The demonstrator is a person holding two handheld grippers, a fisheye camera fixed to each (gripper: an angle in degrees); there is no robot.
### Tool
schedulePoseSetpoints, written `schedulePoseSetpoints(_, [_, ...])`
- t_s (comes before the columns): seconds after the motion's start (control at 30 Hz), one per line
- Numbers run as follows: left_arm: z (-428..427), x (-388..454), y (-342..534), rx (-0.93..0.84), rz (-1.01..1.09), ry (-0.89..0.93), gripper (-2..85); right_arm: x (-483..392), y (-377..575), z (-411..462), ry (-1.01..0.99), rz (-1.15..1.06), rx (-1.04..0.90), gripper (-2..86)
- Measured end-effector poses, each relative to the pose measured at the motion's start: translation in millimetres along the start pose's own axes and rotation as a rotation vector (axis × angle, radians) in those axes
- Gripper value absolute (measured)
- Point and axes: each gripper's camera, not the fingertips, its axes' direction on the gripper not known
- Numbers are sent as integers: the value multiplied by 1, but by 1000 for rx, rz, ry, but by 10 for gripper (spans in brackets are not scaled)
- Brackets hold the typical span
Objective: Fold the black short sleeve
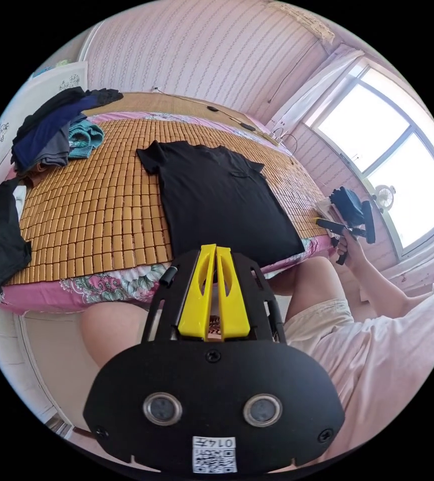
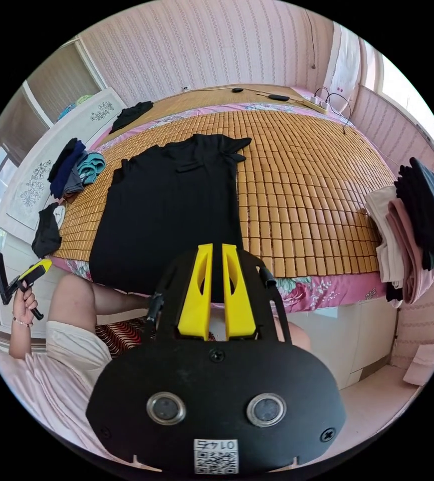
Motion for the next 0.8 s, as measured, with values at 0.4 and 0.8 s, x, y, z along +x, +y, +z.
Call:
schedulePoseSetpoints(0.4, [179, 146, -227, -128, 386, 39, 1, 88, -97, 73, -134, 22, 78, 66])
schedulePoseSetpoints(0.8, [422, 275, -435, -184, 573, 31, 12, 126, -203, 167, -109, -72, -5, 25])
